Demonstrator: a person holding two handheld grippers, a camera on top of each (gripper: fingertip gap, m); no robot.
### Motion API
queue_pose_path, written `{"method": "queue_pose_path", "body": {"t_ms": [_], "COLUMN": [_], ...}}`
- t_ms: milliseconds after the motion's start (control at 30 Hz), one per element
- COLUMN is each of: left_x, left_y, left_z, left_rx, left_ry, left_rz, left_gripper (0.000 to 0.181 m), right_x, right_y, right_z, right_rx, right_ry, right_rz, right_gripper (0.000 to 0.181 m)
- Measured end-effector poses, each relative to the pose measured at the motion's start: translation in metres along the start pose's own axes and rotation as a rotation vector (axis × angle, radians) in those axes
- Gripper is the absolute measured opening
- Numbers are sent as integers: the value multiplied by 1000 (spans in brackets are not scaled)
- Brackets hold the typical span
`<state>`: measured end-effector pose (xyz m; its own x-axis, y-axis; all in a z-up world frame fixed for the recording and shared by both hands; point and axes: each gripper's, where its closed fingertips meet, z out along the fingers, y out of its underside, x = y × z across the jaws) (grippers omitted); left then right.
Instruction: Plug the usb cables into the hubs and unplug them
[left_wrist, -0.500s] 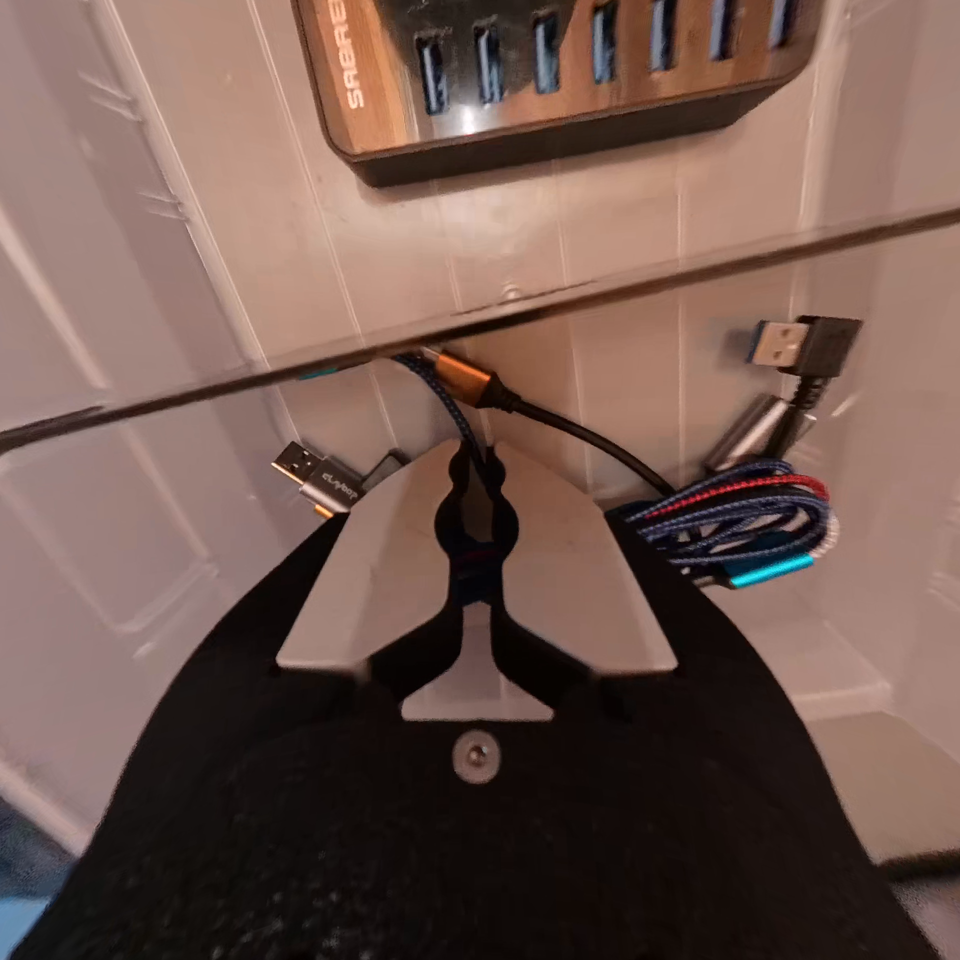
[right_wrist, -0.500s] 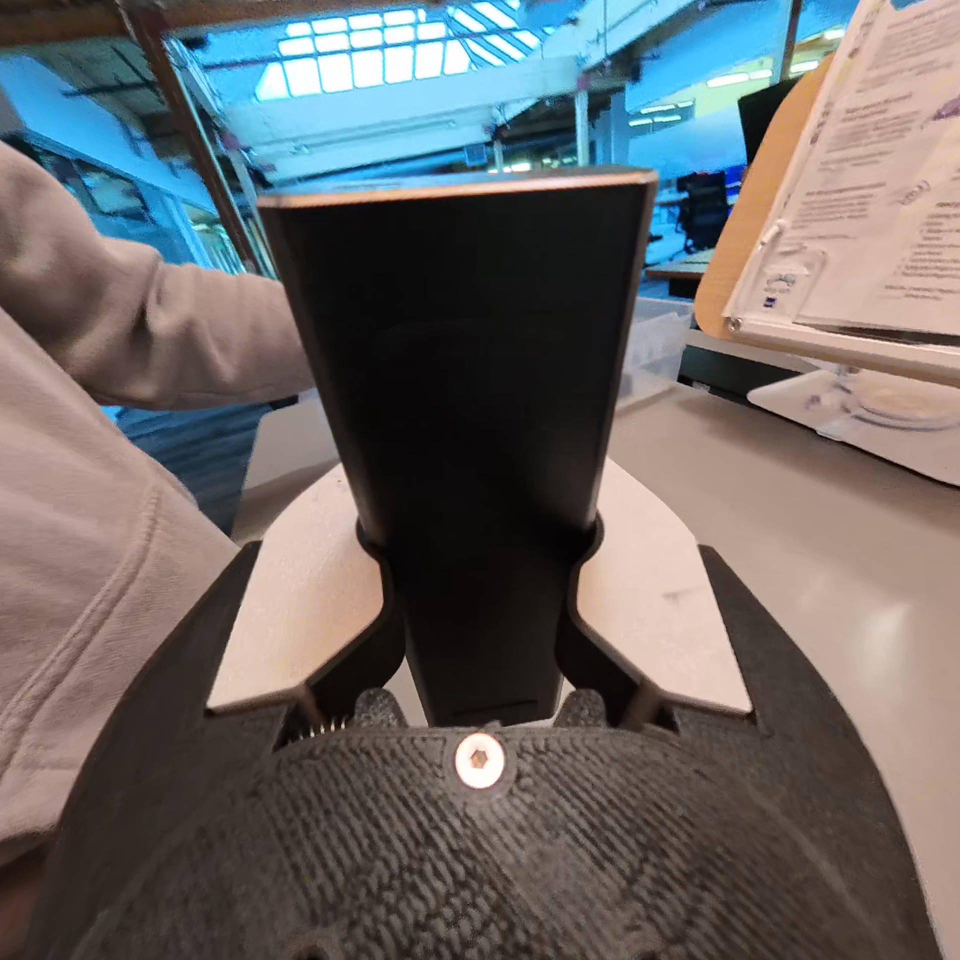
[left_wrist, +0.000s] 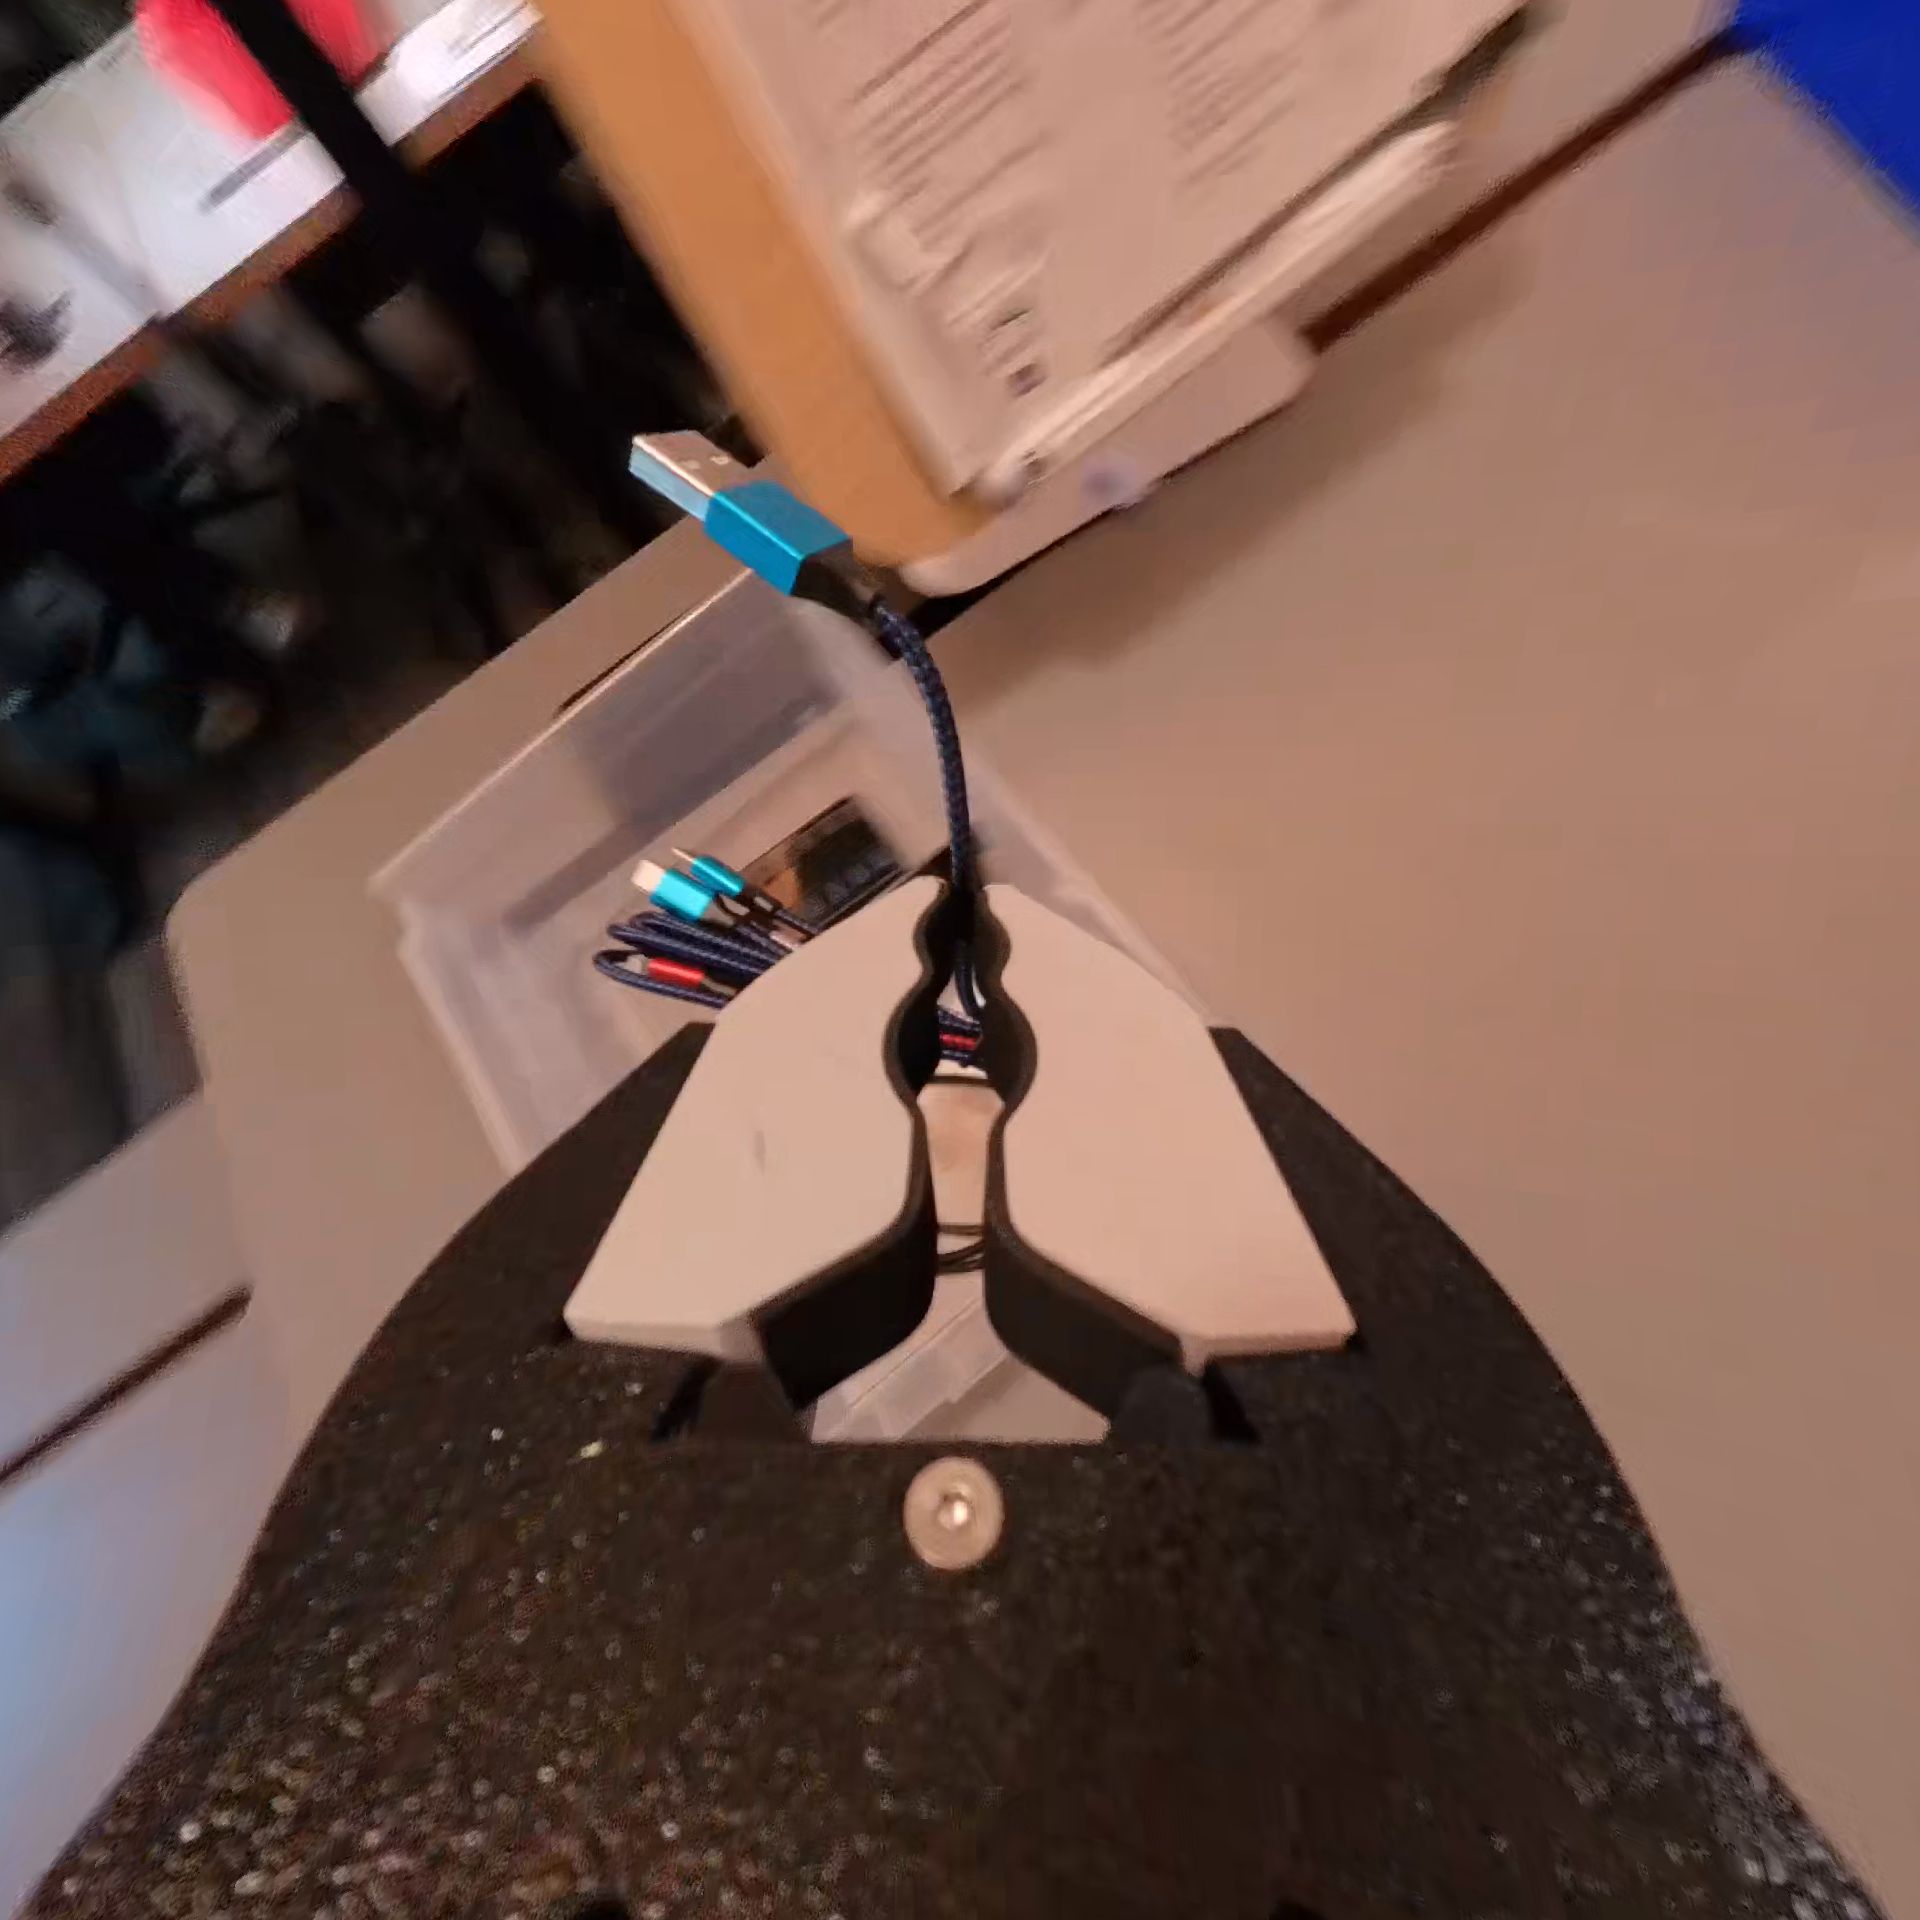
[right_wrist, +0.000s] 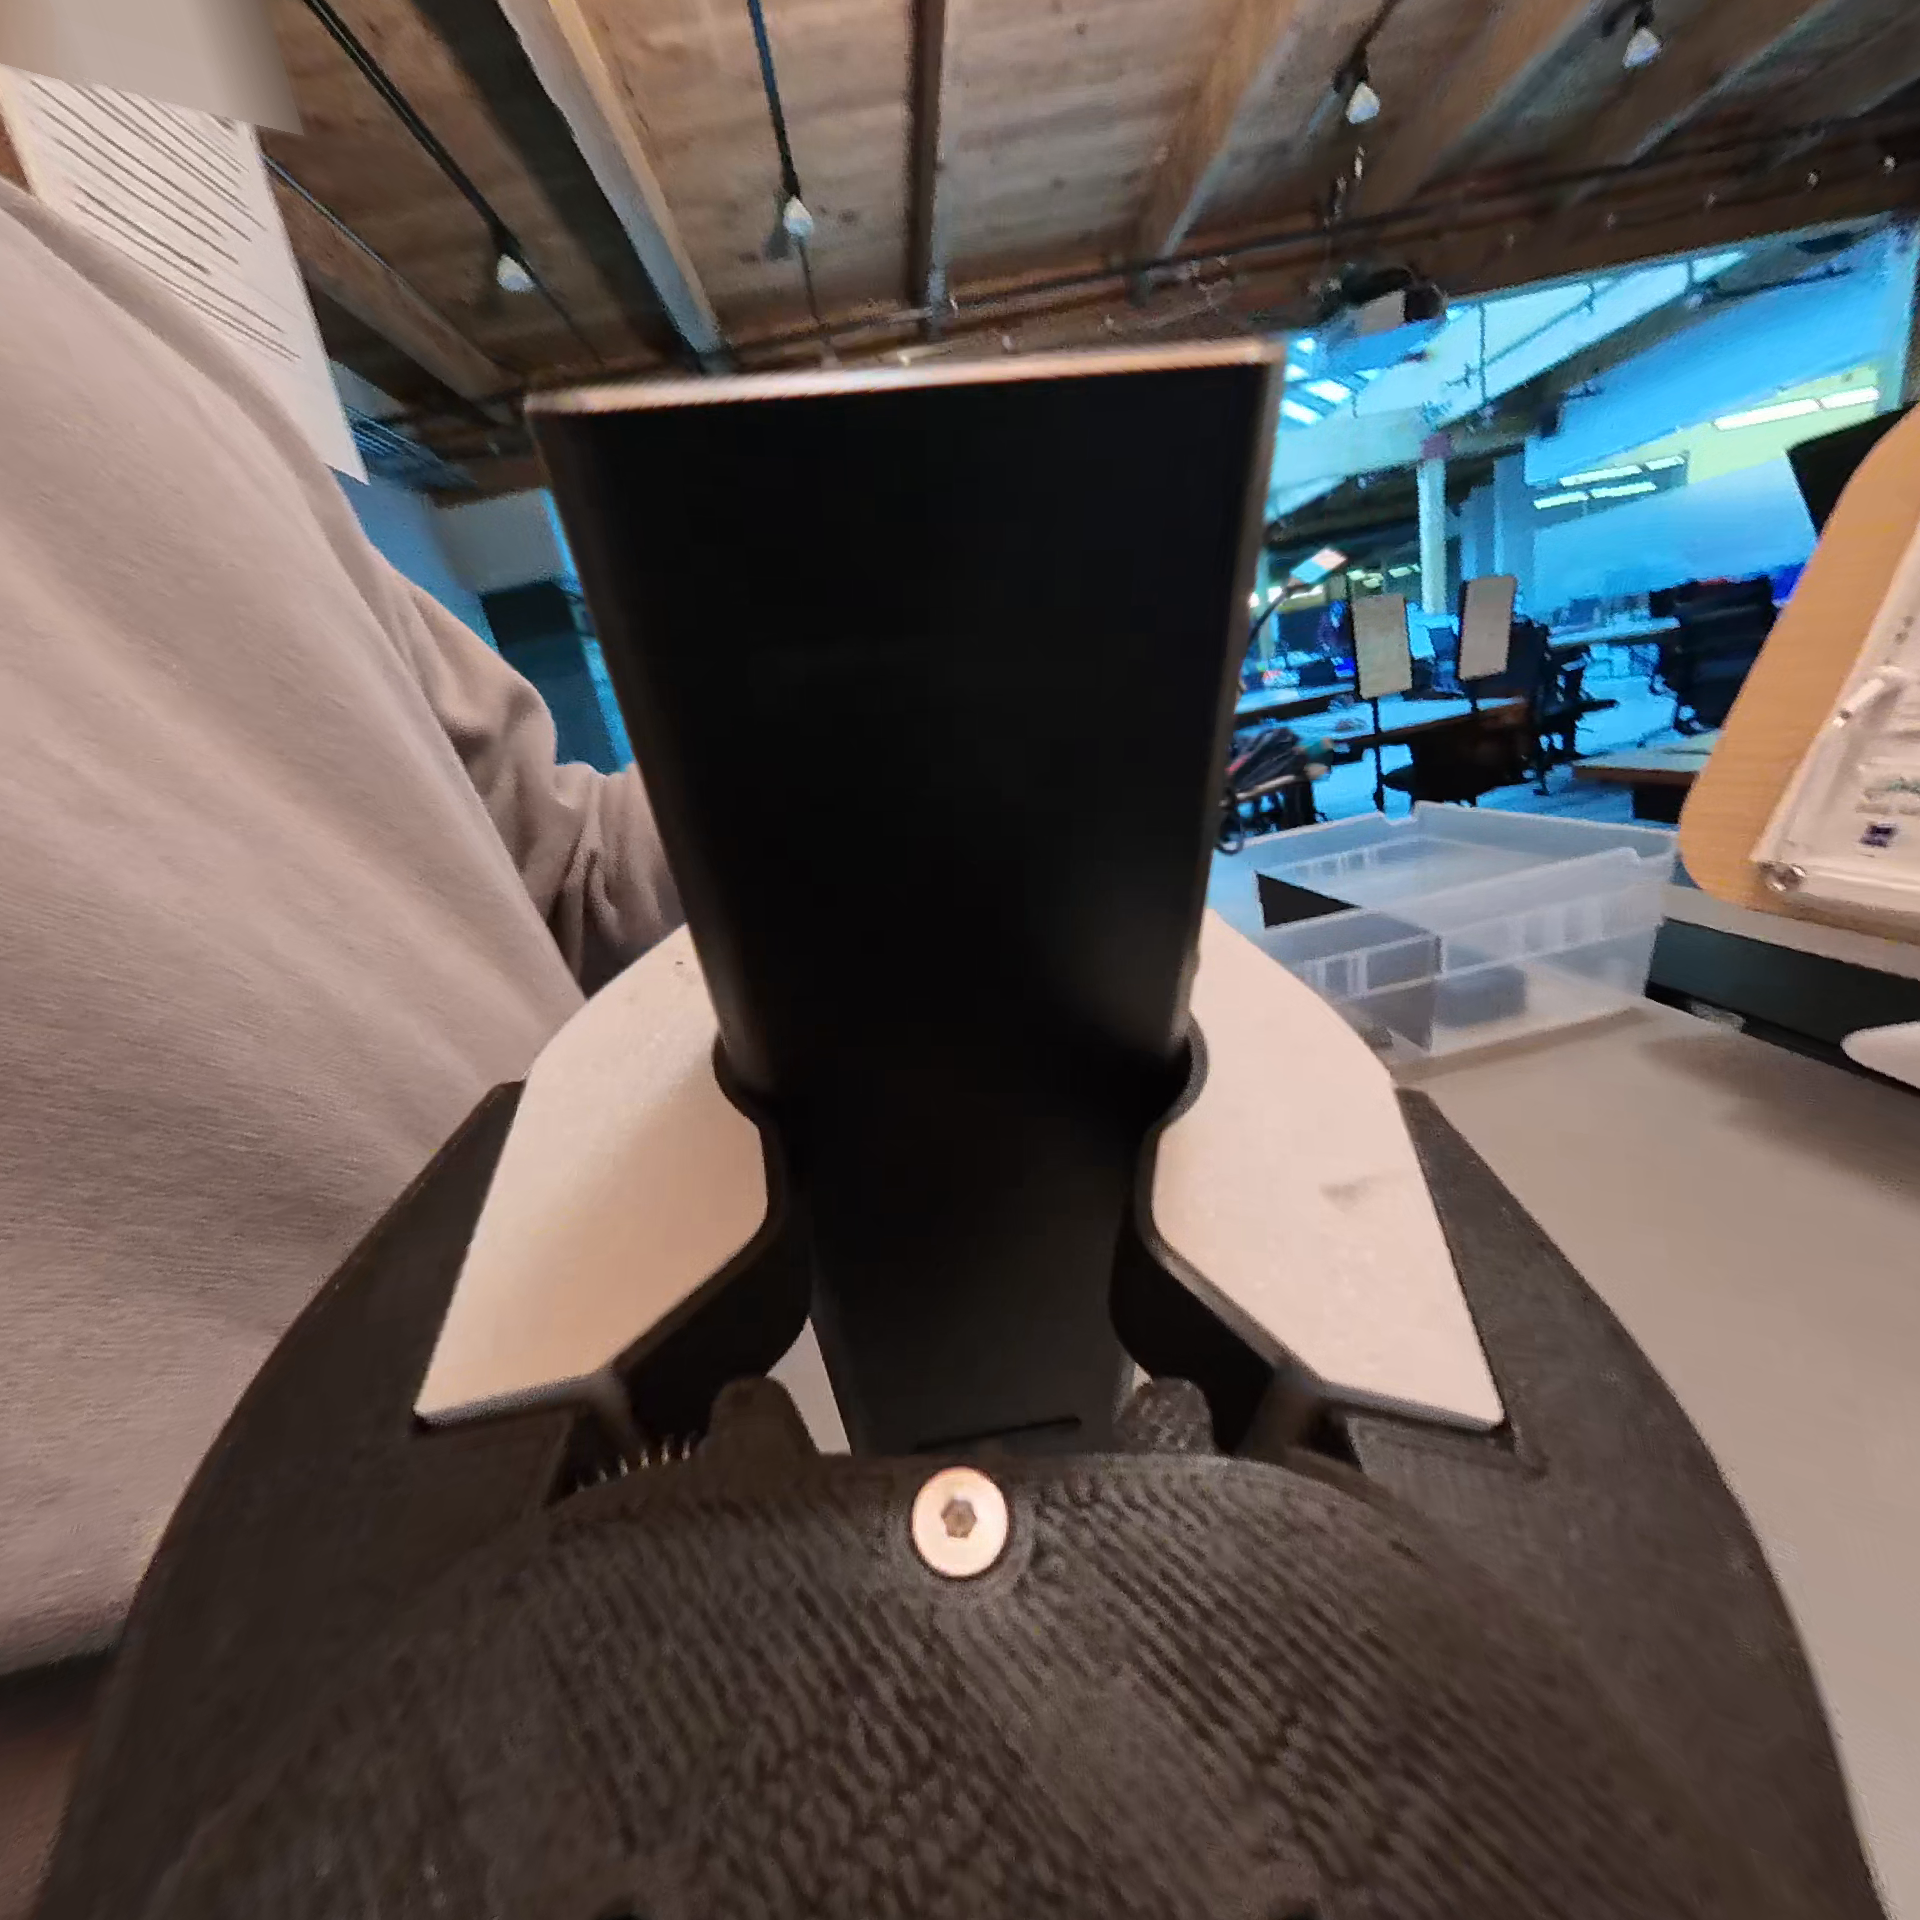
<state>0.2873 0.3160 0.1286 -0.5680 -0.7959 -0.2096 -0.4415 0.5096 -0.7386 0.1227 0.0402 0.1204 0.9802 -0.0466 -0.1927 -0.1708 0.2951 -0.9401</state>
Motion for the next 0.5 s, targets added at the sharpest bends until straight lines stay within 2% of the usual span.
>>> {"method": "queue_pose_path", "body": {"t_ms": [33,133,233,367,500], "left_x": [19,78,132,185,226], "left_y": [-7,-16,-14,5,33], "left_z": [-5,-19,-31,-22,-12], "left_rx": [17,38,60,157,224], "left_ry": [94,383,664,909,1133], "left_rz": [53,184,299,468,485], "left_gripper": [2,2,2,2,2], "right_x": [-4,-12,-16,-16,-14], "right_y": [-3,-14,-18,-13,-1], "right_z": [0,-2,-4,-3,0], "right_rx": [19,85,109,75,5], "right_ry": [-25,-85,-109,-94,-53], "right_rz": [5,20,30,13,-15], "right_gripper": [74,75,75,74,74]}}
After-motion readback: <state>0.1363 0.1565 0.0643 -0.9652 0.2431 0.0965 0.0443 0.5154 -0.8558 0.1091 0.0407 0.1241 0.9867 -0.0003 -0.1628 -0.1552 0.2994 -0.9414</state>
